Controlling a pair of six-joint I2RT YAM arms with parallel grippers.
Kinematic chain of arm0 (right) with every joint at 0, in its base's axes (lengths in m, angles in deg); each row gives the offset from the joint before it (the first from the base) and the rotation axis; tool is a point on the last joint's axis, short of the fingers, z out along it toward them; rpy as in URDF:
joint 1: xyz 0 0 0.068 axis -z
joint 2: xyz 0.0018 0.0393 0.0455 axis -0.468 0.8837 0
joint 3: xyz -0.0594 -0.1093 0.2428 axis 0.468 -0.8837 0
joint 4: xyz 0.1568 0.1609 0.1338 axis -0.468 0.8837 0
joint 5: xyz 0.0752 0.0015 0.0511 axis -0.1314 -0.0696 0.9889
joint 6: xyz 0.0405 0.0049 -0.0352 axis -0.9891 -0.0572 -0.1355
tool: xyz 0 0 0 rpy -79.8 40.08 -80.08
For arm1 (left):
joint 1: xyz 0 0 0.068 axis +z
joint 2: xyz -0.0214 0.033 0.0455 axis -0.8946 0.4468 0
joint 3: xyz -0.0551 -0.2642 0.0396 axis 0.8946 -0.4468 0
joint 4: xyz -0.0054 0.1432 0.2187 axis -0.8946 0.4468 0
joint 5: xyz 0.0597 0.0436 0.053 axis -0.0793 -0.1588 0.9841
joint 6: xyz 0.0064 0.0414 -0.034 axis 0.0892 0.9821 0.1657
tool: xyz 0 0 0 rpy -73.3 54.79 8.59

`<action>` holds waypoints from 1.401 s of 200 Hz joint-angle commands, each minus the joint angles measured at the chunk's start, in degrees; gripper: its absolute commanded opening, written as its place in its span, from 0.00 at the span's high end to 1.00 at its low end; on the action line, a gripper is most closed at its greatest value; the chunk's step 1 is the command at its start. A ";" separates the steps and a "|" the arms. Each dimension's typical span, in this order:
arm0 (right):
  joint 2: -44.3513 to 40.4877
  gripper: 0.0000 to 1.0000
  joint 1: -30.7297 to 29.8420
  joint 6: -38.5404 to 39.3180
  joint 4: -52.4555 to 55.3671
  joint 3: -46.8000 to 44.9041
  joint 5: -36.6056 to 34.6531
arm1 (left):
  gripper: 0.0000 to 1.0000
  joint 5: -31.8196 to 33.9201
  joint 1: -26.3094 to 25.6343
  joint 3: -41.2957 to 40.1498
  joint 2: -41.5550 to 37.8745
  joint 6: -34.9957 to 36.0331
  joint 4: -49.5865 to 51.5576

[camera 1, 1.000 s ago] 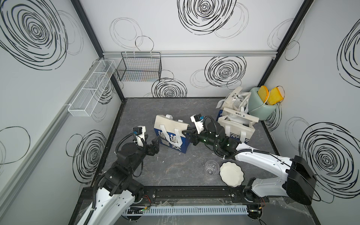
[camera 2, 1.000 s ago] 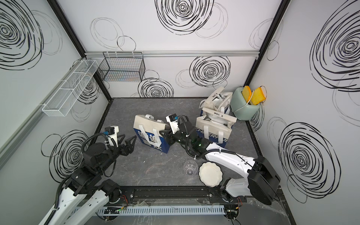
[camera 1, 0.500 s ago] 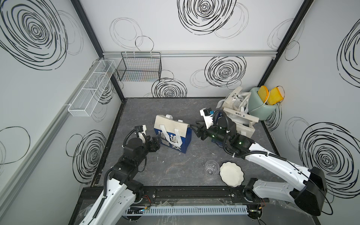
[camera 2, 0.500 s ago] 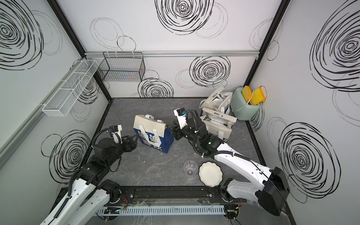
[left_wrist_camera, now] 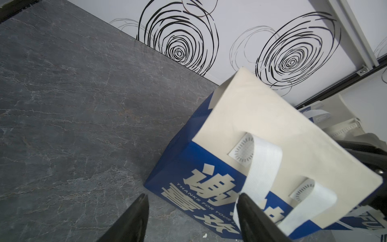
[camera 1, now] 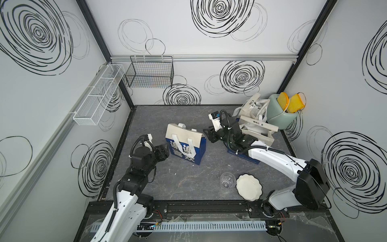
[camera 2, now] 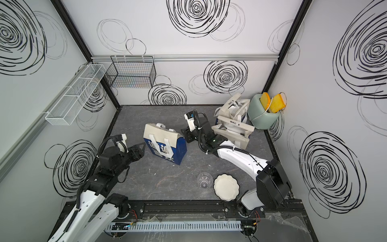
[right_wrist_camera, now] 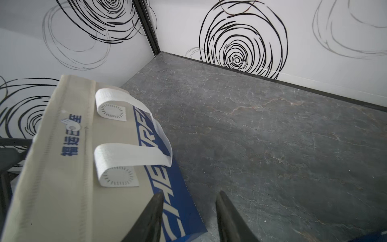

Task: Open the takeout bag
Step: Move the takeout bag to the center of the board, then adjust the takeout bag at the center of the board.

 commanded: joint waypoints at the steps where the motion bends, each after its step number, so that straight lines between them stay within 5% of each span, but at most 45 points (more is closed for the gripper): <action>1: 2.30 0.56 0.98 1.55 -0.30 0.83 -1.35 | 0.29 4.99 -3.36 -1.60 -0.01 -3.00 -3.29; 66: 5.51 0.58 0.03 2.66 0.31 -0.28 1.58 | 0.32 4.18 0.05 -4.85 6.07 -7.10 -7.92; 145: 2.47 0.58 -7.15 1.38 -0.08 -4.42 5.95 | 0.31 5.20 0.09 -5.63 3.77 -9.04 -7.32; 200: -0.12 0.58 -12.57 -0.87 -2.57 -8.20 8.43 | 0.29 17.68 -7.53 -7.04 3.23 -12.54 -6.78; 224: 0.95 0.59 -14.79 -1.74 -4.78 -9.36 9.76 | 0.29 23.09 -6.87 -6.63 5.79 -13.56 -5.54; 280: 3.39 0.57 -18.49 0.59 -6.08 -8.37 9.07 | 0.27 23.05 -1.89 1.72 3.77 -10.98 5.10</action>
